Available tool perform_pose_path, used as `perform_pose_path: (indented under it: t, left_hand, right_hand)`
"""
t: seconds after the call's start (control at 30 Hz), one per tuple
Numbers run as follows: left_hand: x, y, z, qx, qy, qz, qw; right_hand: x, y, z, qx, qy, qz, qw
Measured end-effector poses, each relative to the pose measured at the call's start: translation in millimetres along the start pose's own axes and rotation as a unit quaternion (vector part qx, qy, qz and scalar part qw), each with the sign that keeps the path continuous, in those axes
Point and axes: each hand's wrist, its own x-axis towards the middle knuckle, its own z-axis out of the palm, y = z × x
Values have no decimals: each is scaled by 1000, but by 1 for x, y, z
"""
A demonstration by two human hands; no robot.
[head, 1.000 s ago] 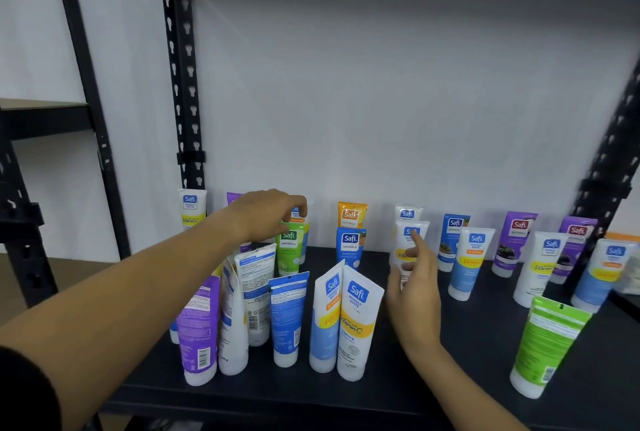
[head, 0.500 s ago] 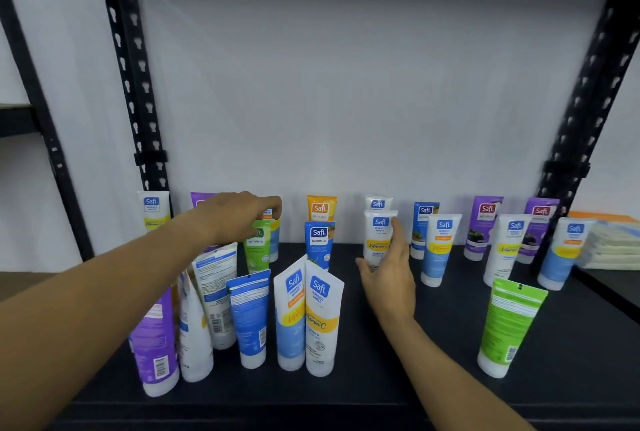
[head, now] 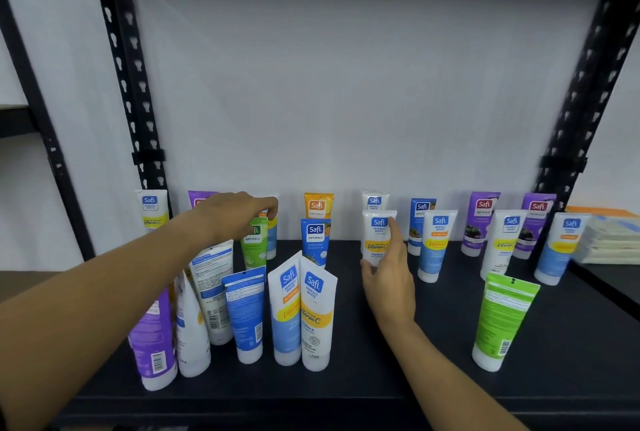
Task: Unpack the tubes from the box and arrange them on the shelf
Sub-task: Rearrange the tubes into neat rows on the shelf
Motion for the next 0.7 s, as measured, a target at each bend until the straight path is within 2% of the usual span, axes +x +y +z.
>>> perform_pose_path:
  t: [0.4,0.7]
  left_hand:
    - [-5,-5,-8,-43,-11,-1,999]
    - [-54,-15,-38,-110,70,-36,991]
  right_hand:
    - [-5,-4,-6,15,7,4,1000]
    - [-27,-21,-50,-39,45,-74,995]
